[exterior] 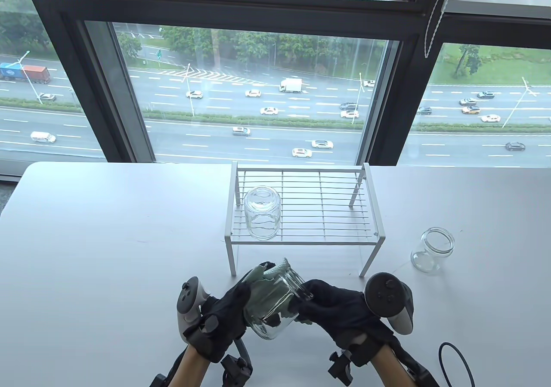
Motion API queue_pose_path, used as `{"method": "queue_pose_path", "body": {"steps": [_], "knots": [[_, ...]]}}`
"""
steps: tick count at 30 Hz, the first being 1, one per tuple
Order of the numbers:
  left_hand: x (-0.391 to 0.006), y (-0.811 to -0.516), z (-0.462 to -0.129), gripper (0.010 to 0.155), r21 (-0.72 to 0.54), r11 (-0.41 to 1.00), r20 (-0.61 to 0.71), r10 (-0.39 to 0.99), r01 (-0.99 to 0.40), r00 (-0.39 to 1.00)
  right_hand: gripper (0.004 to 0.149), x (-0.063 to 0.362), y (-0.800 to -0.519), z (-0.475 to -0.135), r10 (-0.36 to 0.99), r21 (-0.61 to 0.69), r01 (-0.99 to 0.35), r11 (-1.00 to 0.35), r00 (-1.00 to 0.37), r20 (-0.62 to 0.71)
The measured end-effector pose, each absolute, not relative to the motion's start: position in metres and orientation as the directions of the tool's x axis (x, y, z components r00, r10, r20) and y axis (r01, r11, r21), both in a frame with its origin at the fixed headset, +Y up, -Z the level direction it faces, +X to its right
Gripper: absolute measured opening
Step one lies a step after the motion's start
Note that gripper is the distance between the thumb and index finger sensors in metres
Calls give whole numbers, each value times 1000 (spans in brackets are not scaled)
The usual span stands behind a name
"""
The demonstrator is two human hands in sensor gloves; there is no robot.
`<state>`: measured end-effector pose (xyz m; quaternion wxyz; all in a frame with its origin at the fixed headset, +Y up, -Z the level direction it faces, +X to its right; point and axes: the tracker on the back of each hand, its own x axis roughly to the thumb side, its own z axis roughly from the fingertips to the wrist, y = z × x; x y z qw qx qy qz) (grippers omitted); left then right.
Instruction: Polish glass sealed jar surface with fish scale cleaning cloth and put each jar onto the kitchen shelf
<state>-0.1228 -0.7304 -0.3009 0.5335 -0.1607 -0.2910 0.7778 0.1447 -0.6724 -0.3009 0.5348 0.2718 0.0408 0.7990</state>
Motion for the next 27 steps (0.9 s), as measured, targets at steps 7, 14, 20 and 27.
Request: {"method": "queue_pose_path", "body": {"steps": [7, 14, 20, 27], "knots": [[-109, -738, -297, 58, -597, -320, -5, 918, -735, -396, 49, 157, -688, -292, 856, 282, -858, -429, -287, 431], [-95, -747, -291, 58, -567, -245, -3, 955, -786, -296, 53, 167, -702, -287, 876, 185, -885, -427, -354, 327], [-95, -747, -290, 59, -536, -174, 35, 973, -826, -227, 53, 167, -703, -286, 870, 148, -872, -467, -422, 256], [-90, -741, -286, 57, -440, 101, 198, 980, -892, 13, 54, 171, -713, -285, 860, 127, -852, -508, -511, 15]]}}
